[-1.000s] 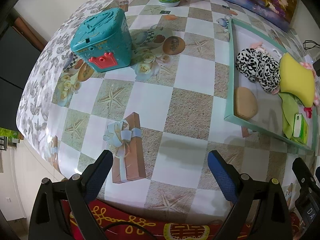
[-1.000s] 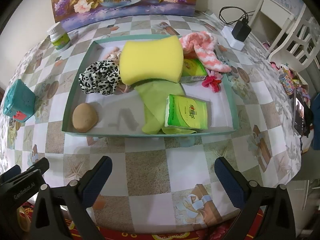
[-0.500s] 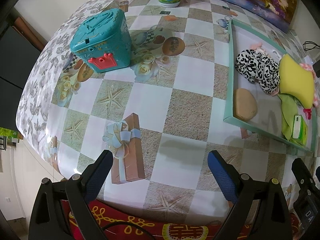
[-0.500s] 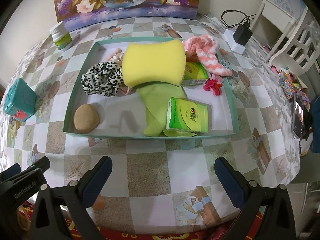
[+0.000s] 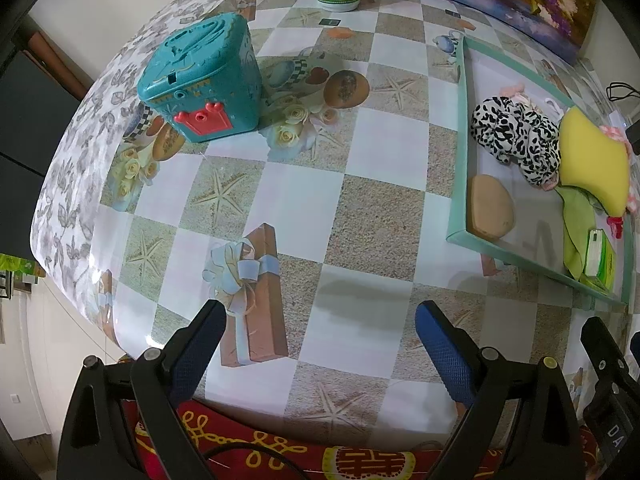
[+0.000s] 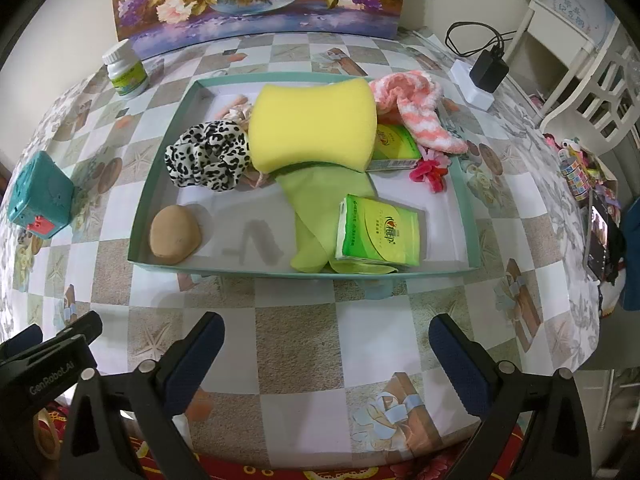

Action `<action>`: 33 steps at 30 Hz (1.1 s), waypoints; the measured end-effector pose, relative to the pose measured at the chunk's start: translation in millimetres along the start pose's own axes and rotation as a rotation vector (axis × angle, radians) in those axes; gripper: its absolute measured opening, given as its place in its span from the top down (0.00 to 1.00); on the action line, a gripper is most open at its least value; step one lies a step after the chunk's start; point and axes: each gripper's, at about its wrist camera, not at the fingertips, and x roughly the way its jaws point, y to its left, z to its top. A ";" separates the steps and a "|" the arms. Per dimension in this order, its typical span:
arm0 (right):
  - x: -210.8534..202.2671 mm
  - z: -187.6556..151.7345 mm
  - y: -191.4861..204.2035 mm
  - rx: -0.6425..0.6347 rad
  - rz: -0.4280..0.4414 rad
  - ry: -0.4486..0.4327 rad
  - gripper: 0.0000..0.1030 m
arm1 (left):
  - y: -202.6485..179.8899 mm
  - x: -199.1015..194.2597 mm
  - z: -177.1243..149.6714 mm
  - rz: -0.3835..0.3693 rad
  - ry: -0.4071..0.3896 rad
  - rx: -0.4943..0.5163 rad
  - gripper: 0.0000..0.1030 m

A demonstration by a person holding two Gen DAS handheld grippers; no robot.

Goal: Organize soft objects

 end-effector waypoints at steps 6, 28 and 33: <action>0.8 -0.7 1.0 -0.004 0.000 0.002 0.00 | 0.1 1.1 -0.4 -0.001 0.003 -0.002 0.07; 1.9 -0.8 2.2 -0.007 -0.001 0.004 0.00 | 4.2 5.7 0.2 -0.011 0.022 -0.028 0.07; 2.2 -1.0 2.3 -0.007 0.000 0.005 0.00 | 3.9 3.9 0.1 -0.006 0.014 -0.027 0.07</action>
